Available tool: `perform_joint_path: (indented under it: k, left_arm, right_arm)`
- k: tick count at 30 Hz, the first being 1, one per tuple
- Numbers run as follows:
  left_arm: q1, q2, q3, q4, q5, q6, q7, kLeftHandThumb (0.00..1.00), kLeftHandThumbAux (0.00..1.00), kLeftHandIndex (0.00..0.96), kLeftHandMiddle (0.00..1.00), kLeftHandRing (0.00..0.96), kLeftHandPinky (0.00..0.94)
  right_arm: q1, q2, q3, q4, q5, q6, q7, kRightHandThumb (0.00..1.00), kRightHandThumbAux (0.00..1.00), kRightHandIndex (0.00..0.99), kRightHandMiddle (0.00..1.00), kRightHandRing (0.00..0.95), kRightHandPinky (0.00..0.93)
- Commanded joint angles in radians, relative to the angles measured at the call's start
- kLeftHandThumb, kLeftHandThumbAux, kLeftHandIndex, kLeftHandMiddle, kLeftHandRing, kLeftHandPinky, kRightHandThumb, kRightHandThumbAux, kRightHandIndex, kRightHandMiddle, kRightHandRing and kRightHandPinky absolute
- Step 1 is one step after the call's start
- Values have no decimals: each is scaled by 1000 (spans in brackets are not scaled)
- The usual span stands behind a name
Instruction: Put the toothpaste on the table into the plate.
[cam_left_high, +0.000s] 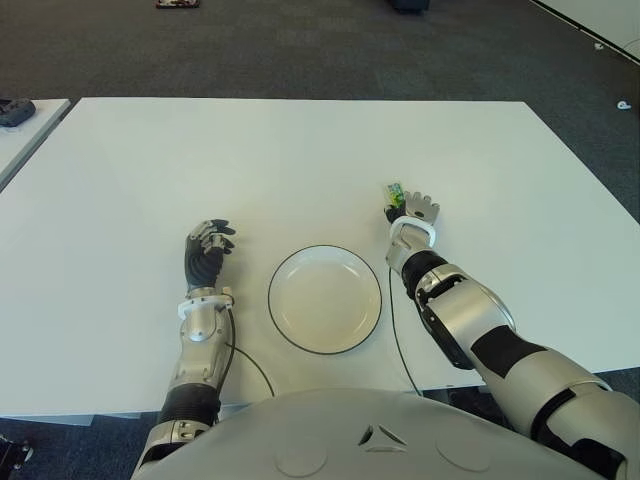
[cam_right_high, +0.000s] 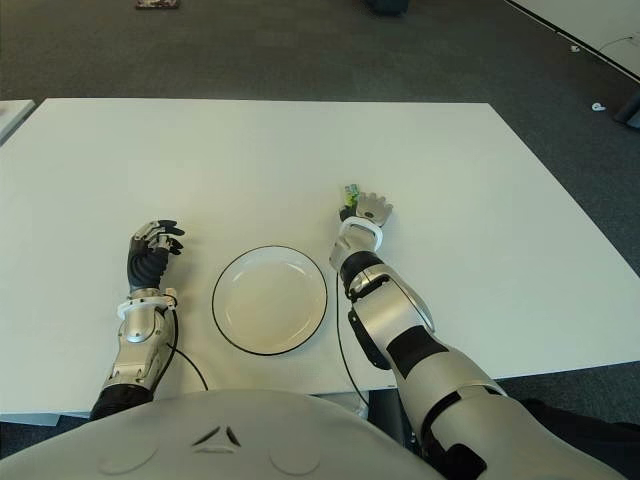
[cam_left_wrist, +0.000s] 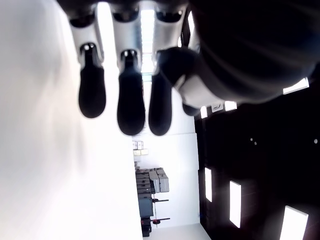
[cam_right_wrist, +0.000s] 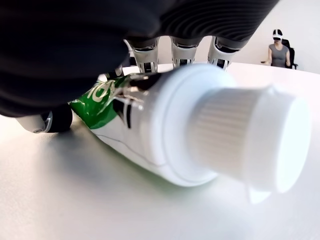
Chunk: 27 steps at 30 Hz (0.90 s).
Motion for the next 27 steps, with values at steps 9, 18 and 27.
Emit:
perform_joint_path:
  k: [9,18,27]
  left_arm:
    - [25,-9,19,17,-10,76,9,834,679,401,505,621,600]
    - [20,-3,21,39,4,22,2,835,679,405,498,616,595]
    - [19,-2,24,44,8,13,7,834,679,406,493,608,597]
  right_arm:
    - [43,-3,-40,-3,61,18,0,586,309,322,107,128,242]
    - [51,-17,-83,-19,89,-49,-24,704,647,445,497,537,591]
    - [60,-15,-152,-25,142,-100,-96,712,699,442,722,732,776]
